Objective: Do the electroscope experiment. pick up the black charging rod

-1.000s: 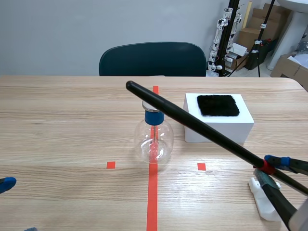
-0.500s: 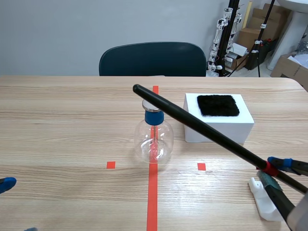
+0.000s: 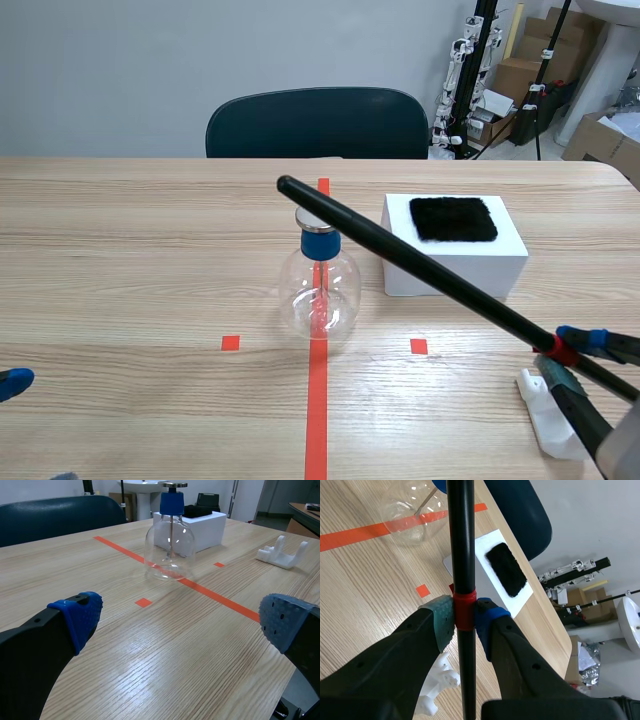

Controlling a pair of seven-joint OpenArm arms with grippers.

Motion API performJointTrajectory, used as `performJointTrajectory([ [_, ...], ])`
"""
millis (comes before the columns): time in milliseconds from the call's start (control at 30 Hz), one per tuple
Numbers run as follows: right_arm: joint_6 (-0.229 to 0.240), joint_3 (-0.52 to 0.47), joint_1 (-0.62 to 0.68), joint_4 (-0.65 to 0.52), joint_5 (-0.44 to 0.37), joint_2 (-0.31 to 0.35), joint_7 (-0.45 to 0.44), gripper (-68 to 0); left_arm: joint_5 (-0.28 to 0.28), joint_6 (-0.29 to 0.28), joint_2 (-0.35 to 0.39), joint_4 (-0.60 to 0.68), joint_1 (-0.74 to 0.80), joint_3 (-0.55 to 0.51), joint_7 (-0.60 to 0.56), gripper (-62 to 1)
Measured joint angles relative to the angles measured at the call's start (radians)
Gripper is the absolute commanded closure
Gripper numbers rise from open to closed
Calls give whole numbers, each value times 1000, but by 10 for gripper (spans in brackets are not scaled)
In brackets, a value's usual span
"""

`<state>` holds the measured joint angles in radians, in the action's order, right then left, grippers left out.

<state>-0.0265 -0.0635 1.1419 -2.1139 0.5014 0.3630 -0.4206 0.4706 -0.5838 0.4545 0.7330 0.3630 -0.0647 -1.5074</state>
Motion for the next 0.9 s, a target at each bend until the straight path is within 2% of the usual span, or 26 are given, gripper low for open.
performJointTrajectory([
  [900,0,0,0,0,15,0,-12,0,0,0,0,0,0,0,0,-623],
])
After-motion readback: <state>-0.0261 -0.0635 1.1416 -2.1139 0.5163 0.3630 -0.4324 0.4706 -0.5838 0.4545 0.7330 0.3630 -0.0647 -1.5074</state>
